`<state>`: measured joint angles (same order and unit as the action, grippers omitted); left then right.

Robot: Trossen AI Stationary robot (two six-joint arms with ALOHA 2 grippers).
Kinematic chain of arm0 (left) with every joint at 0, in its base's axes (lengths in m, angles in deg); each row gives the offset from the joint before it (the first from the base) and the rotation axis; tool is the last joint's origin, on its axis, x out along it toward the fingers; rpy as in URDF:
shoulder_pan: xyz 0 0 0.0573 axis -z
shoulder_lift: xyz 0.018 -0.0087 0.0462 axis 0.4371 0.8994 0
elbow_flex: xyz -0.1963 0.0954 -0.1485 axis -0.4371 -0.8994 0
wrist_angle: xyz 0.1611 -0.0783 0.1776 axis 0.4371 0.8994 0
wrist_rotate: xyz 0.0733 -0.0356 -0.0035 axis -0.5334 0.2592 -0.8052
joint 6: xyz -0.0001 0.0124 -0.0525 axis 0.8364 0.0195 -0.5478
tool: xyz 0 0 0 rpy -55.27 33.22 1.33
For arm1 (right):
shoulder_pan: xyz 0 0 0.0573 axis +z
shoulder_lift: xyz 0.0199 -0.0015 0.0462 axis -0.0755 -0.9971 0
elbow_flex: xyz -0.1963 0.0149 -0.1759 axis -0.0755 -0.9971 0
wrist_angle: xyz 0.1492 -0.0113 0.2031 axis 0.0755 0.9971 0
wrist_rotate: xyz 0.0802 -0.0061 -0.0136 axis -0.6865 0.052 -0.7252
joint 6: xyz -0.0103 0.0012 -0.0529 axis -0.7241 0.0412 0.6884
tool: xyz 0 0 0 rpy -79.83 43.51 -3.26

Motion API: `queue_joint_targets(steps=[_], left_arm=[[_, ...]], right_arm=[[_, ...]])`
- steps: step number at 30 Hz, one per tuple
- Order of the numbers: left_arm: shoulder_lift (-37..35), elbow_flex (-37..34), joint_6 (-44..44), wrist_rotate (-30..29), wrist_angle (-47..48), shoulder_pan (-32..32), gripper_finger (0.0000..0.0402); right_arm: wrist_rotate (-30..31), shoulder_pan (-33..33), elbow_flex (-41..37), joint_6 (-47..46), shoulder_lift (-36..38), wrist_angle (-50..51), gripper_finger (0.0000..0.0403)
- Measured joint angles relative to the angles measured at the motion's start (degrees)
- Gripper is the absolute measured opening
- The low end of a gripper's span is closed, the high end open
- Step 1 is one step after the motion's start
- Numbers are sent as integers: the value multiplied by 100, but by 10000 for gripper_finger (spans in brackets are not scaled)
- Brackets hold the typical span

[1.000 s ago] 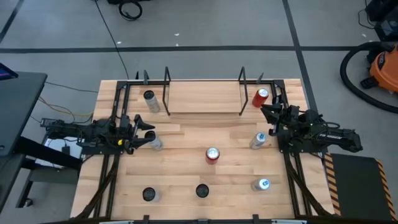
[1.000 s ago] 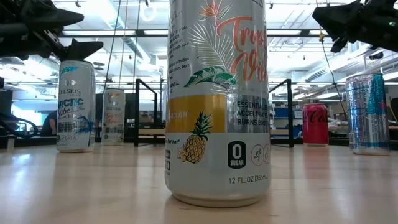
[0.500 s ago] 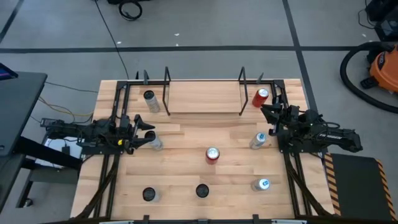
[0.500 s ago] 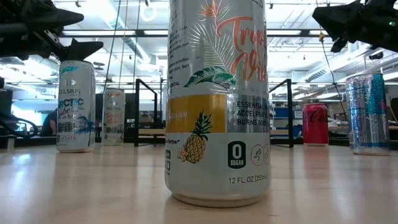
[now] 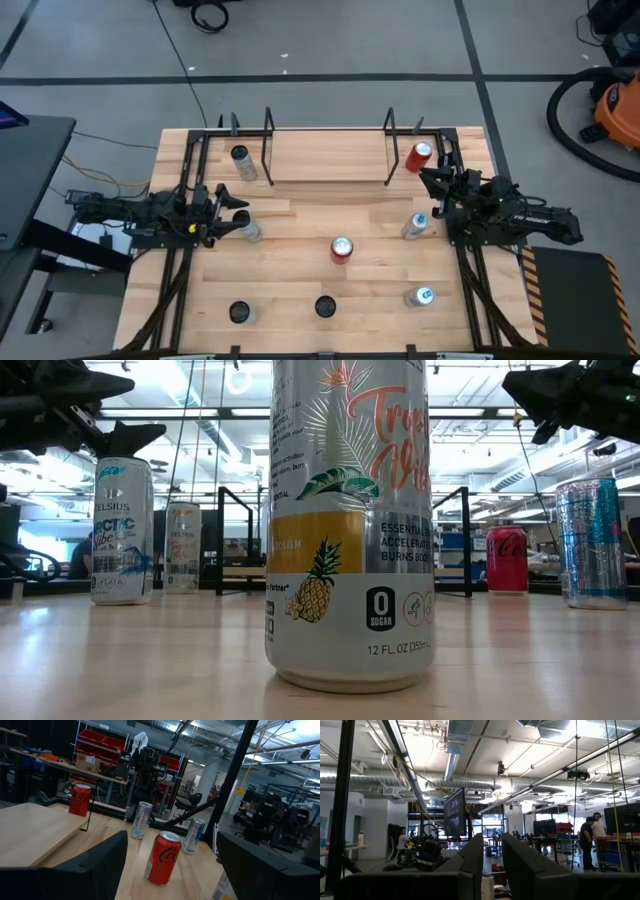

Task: Place canned beverage on shelf
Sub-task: Put the top red soda can on the shelf

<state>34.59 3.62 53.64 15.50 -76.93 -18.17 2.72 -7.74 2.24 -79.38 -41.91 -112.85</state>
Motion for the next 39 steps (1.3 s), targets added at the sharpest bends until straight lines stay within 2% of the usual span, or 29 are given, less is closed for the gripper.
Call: queue_joint_targets(steps=[28, 34, 39], left_arm=[[0, 0, 6, -2, 44, 0, 307], [-1, 0, 472, -4, 41, -6, 307], [-2, -2, 426, -4, 39, -6, 307]], right_arm=[[0, -1, 0, -2, 0, 0, 79], [111, -2, 1, 333, 0, -130, 79], [146, -4, 0, 320, 0, -139, 79]])
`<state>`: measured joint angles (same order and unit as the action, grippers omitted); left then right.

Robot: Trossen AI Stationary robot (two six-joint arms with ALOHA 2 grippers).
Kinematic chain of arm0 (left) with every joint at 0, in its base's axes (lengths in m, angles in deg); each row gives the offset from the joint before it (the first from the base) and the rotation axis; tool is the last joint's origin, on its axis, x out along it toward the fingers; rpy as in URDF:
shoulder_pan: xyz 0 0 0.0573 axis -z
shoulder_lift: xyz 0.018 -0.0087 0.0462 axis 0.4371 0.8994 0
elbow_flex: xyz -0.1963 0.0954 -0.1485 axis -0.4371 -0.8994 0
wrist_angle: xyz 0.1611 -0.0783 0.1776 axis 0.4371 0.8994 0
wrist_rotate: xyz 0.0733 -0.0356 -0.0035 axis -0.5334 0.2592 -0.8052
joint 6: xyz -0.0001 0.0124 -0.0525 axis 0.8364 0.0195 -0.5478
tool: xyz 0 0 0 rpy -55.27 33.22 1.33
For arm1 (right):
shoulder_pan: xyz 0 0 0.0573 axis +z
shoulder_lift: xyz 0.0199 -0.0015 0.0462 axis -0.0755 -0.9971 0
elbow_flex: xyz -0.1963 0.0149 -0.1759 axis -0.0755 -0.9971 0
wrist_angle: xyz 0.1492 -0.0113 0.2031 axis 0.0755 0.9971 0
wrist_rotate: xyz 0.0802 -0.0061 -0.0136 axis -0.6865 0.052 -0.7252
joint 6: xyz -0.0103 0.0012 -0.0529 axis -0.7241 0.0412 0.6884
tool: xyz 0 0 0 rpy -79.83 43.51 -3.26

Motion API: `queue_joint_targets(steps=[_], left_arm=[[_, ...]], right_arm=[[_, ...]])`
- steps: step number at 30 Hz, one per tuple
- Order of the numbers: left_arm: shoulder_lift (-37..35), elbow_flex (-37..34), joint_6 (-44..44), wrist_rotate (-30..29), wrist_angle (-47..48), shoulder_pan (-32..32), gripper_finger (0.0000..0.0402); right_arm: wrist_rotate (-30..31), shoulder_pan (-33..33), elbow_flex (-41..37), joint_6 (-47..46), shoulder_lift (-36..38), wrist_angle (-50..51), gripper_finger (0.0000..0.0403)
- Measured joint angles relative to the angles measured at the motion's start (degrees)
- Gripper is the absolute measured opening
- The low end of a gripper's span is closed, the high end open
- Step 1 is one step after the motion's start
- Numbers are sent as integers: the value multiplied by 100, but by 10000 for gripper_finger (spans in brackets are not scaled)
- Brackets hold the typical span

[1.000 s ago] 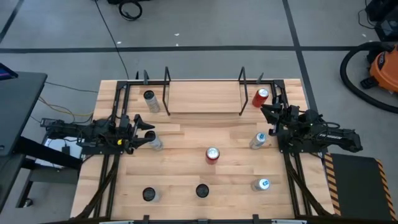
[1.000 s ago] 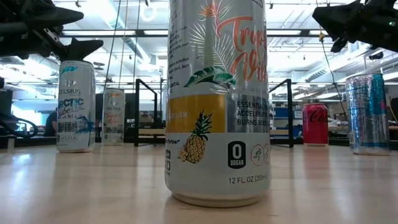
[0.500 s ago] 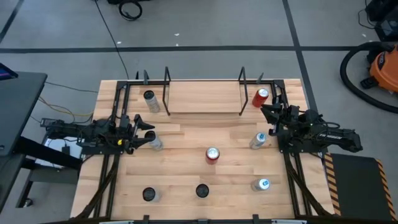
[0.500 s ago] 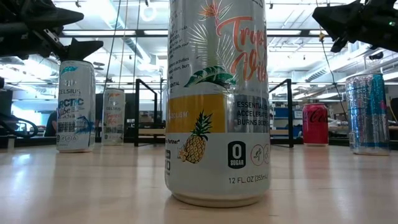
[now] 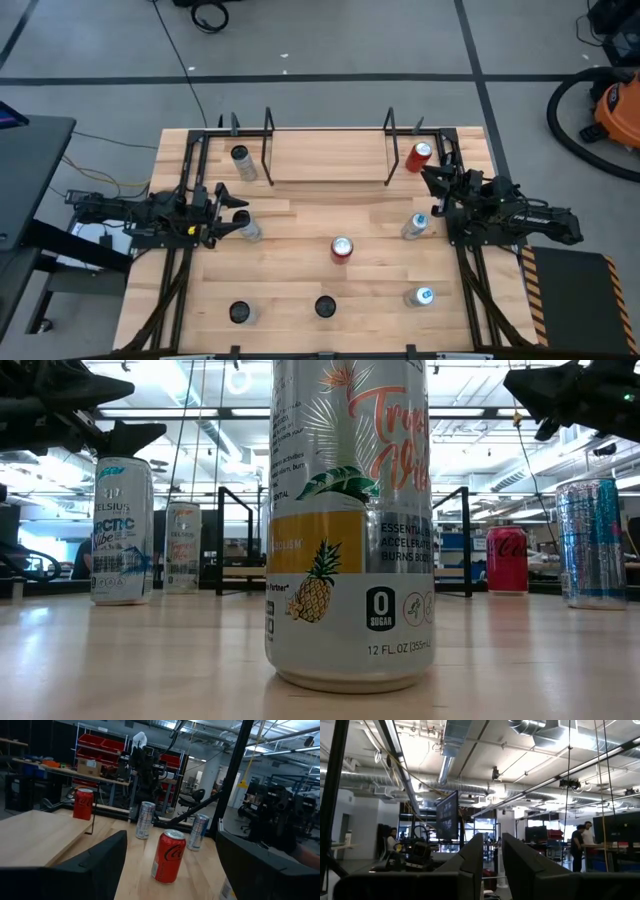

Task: Place canned beverage on shelf
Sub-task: Put the top red soda can on the shelf

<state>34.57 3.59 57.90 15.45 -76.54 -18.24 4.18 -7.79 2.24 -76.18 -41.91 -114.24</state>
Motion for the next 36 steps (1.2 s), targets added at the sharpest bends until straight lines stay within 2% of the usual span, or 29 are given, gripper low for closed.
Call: queue_joint_targets(steps=[7, 36], left_arm=[[0, 0, 370, 0, 0, 0, 307], [2, 2, 334, 1, 0, 0, 307]], right_arm=[[0, 0, 0, -12, 0, 2, 79], [-7, 0, 0, -40, 0, 2, 79]])
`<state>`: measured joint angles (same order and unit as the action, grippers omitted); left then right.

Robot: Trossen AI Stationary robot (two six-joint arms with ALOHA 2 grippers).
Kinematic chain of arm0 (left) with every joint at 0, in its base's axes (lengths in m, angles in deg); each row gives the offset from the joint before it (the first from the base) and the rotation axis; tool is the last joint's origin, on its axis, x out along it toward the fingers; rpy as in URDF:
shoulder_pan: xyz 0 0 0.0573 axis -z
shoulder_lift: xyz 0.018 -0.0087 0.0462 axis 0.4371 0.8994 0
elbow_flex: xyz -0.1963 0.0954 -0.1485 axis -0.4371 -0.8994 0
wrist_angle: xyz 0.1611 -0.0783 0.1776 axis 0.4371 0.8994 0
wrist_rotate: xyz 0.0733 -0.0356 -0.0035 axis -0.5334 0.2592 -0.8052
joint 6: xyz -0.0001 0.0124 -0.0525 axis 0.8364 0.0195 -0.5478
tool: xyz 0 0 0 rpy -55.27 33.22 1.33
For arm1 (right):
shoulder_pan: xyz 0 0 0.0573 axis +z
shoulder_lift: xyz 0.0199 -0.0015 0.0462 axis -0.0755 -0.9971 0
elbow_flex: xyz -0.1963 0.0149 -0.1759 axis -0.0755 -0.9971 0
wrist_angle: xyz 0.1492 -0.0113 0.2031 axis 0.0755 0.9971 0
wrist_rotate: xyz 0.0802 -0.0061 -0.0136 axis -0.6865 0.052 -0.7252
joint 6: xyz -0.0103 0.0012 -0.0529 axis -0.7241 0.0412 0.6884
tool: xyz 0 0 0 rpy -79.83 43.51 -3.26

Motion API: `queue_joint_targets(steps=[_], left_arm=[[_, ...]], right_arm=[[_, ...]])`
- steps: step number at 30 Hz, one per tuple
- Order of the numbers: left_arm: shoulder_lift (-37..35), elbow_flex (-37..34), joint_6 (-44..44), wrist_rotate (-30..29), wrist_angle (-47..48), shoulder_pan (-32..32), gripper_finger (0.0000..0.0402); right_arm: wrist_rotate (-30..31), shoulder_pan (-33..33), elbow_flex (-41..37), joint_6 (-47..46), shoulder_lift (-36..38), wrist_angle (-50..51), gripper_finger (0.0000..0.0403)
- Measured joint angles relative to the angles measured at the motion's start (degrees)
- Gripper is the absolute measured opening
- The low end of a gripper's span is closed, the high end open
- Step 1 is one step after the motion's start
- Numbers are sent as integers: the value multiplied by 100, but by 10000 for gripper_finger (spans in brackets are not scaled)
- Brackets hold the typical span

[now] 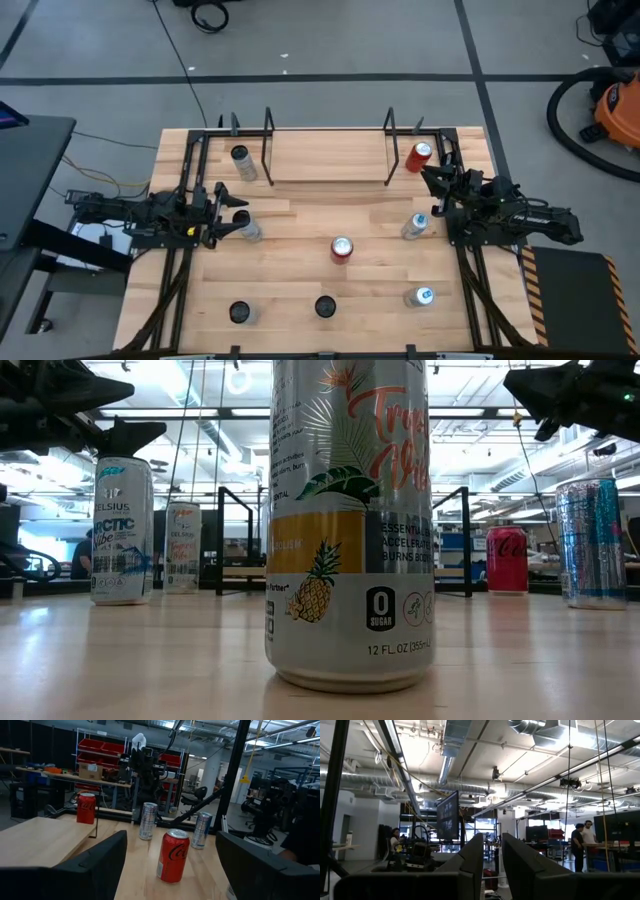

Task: Place canned beverage on shelf
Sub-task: Put the top red soda can on the shelf

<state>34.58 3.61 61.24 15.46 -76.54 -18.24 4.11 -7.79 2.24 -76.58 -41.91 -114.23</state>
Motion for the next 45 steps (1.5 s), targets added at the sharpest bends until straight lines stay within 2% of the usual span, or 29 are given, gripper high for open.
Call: queue_joint_targets(steps=[40, 45], left_arm=[[1, -1, 179, -38, -44, 0, 307], [1, -1, 267, -42, 11, 0, 307]], right_arm=[[2, -2, 0, 66, 0, -57, 79], [2, -2, 1, -318, 0, 23, 79]])
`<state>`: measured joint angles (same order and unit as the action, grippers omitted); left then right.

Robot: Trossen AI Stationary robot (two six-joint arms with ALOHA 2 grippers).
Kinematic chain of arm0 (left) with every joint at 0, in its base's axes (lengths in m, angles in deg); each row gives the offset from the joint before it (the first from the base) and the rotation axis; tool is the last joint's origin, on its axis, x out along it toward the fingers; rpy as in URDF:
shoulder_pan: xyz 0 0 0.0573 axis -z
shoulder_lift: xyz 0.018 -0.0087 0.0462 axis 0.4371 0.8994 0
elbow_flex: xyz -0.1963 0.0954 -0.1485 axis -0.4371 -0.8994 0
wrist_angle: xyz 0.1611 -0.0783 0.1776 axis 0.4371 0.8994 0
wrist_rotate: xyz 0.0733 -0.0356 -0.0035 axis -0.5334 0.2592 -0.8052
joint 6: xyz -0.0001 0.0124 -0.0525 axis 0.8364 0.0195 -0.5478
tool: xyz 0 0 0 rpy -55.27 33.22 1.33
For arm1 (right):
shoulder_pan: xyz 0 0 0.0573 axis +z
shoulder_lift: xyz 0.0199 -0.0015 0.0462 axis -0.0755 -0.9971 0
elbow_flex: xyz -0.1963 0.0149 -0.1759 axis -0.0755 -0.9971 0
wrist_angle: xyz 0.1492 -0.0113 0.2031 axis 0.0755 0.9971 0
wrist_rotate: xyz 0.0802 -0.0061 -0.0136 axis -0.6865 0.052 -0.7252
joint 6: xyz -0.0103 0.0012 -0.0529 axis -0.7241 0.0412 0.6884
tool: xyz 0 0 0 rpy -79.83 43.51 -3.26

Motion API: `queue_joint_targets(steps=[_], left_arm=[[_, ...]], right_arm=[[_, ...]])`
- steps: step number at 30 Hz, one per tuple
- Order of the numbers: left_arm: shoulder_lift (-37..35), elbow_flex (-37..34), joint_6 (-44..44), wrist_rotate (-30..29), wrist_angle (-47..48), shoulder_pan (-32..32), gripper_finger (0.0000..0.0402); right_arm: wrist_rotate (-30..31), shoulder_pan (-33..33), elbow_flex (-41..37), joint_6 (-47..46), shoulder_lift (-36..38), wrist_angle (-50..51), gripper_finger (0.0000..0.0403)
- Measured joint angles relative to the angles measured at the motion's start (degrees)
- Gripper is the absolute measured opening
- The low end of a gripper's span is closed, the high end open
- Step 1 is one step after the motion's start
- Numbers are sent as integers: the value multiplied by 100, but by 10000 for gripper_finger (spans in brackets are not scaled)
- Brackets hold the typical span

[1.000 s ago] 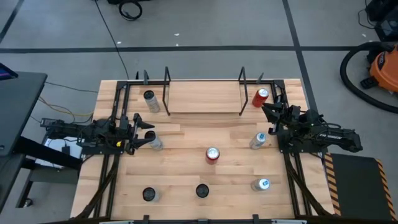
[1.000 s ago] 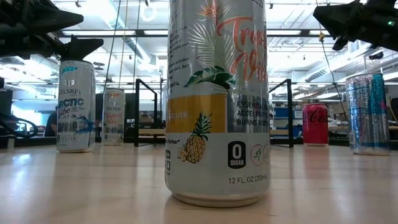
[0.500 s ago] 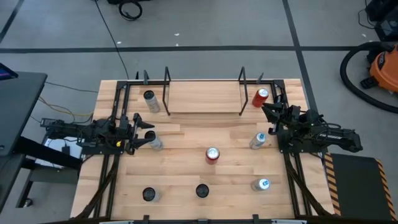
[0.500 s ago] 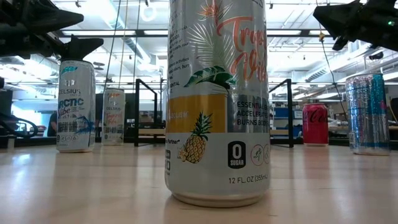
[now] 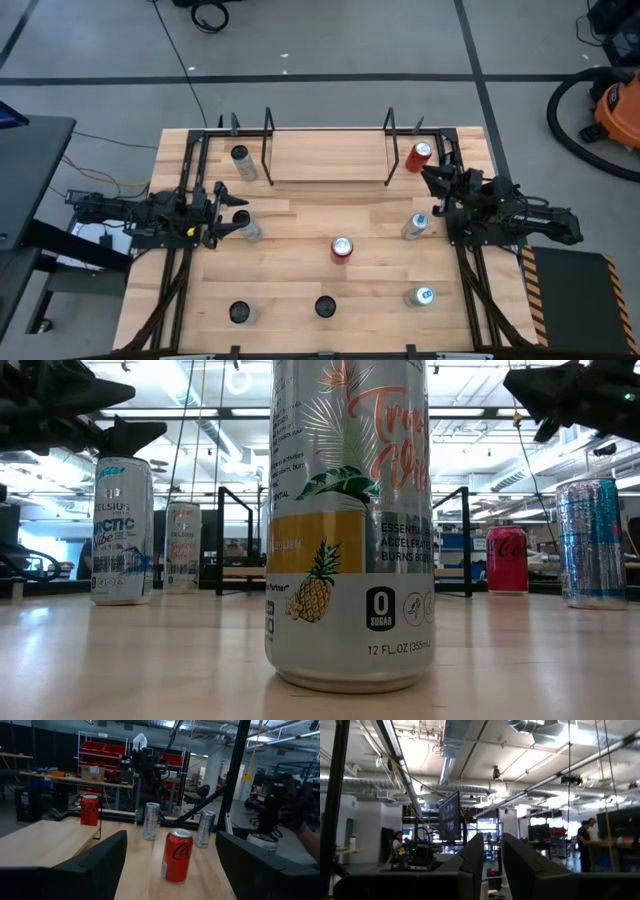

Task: Place canned beverage on shelf
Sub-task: Put the top red soda can on the shelf

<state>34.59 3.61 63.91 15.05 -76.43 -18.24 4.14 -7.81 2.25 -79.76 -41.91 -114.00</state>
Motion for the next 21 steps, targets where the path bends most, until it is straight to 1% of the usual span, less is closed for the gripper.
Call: queue_joint_targets(steps=[3, 11, 14, 18, 21], left_arm=[[0, -1, 194, -1, -4, 0, 307], [0, 1, 157, -1, -4, 0, 307], [0, 1, 364, -3, -7, 0, 307], [0, 1, 939, -8, -11, 0, 307], [0, 1, 891, -7, -11, 0, 307]], right_arm=[[0, 0, -1, -360, 0, -36, 79], [0, 1, 0, -187, 0, -64, 79], [0, 0, 0, 212, 0, -64, 79], [0, 0, -1, 722, 0, -58, 79], [44, 0, -1, 791, 0, -29, 82]])
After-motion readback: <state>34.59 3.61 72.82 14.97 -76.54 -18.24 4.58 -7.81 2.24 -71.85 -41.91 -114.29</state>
